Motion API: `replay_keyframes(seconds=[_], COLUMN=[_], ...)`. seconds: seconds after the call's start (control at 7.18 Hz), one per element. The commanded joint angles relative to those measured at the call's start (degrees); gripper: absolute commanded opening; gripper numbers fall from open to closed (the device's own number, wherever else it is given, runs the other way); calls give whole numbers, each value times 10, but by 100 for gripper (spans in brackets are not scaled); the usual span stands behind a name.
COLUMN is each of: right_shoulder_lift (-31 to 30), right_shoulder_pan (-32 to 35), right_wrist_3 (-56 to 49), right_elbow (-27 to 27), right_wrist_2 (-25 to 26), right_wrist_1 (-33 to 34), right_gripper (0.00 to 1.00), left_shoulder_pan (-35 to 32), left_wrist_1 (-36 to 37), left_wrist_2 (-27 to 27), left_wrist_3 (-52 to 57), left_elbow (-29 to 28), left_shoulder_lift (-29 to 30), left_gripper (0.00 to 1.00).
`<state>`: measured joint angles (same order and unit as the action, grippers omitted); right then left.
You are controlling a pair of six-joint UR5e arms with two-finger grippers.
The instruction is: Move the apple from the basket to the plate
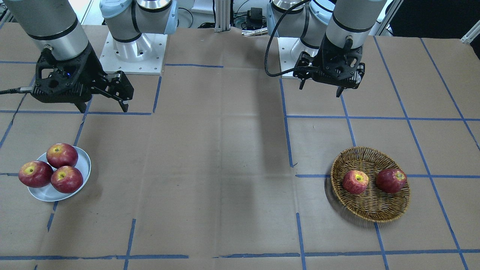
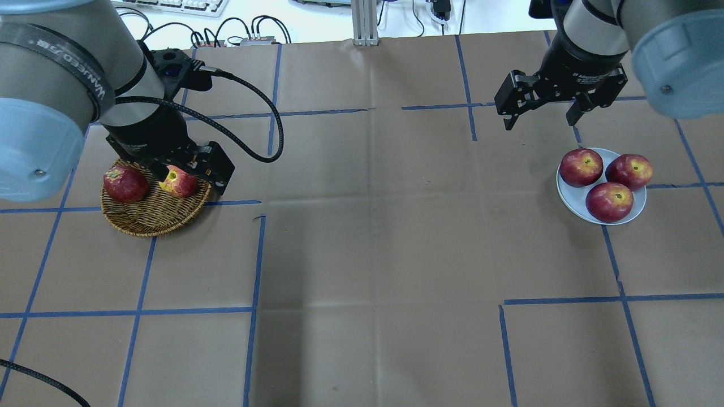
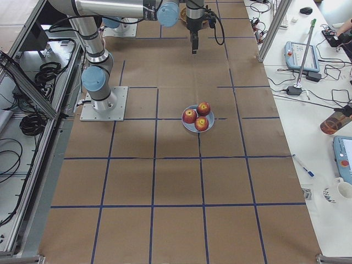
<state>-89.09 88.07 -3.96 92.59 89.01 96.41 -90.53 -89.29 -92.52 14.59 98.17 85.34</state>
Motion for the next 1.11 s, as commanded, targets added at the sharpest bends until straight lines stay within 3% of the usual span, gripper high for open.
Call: replay_keyframes(seconds=[0.0, 0.56, 0.7, 0.98], right_shoulder_lift=[1, 0, 0, 1], right_shoulder_pan=[0, 0, 0, 0], right_wrist_3=[0, 0, 0, 0], right_elbow=[0, 0, 0, 0], right_wrist_2=[-1, -1, -1, -1], right_wrist_1=[1, 0, 0, 0], right_gripper=[100, 100, 100, 100], left_shoulder_pan=[0, 4, 31, 133], left_wrist_1=[1, 2, 6, 162], left_wrist_2=[0, -5, -1, 1], left_wrist_3=[0, 55, 80, 213], left_elbow=[0, 7, 24, 113], left_shoulder_lift=[0, 2, 1, 15], left_gripper=[99, 99, 99, 99])
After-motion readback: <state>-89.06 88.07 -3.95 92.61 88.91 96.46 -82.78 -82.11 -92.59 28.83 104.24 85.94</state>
